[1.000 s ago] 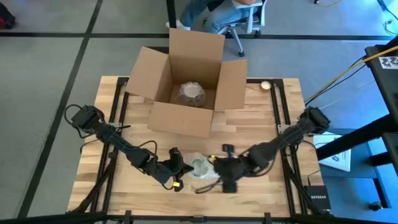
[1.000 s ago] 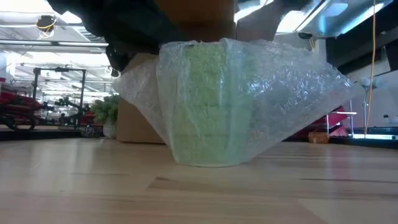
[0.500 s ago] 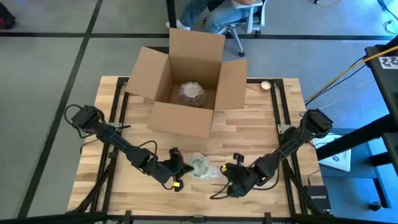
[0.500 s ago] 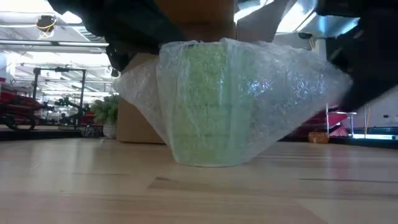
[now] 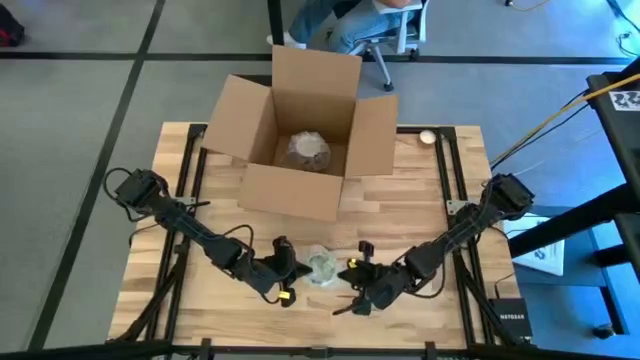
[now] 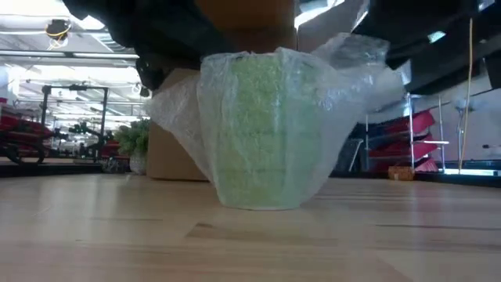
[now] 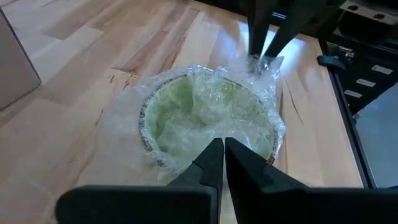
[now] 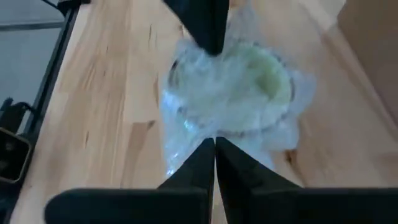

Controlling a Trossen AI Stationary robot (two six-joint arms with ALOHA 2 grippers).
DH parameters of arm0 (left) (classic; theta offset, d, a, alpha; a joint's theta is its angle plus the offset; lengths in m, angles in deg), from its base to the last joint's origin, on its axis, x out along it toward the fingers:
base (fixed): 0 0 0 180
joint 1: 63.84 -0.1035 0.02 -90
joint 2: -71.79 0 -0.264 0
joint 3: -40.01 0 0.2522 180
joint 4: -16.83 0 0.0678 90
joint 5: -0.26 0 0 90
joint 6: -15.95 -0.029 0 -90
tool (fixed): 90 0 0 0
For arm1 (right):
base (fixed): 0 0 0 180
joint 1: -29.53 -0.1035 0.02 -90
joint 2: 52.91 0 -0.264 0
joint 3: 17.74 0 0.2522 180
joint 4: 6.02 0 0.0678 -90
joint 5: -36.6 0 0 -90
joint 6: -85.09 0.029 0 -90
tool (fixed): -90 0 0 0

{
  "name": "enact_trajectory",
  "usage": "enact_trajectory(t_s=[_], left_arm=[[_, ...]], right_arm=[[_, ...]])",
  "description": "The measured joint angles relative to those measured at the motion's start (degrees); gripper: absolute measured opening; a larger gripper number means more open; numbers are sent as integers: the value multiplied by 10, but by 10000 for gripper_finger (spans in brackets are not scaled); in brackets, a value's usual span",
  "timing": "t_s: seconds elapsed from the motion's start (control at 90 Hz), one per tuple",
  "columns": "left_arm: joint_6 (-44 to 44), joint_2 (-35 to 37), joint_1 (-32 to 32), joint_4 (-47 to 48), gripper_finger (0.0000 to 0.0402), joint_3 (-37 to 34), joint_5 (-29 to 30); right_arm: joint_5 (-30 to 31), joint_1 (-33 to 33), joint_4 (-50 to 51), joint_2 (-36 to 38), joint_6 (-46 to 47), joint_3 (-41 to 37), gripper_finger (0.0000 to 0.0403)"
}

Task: Wrap mug
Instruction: Wrap the green mug with the transparent bubble wrap

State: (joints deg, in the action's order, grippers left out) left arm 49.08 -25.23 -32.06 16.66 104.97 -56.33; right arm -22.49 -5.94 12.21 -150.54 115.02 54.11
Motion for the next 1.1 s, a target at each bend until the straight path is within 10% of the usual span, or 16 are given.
enact_trajectory(t_s=[0.767,1.1], left_arm=[[-1,0,-8,0,0,0,-15],[-3,0,-8,0,0,0,-15]], right_arm=[[-126,90,-56,-14,-80,2,1],[-168,104,274,-25,-104,189,1]])
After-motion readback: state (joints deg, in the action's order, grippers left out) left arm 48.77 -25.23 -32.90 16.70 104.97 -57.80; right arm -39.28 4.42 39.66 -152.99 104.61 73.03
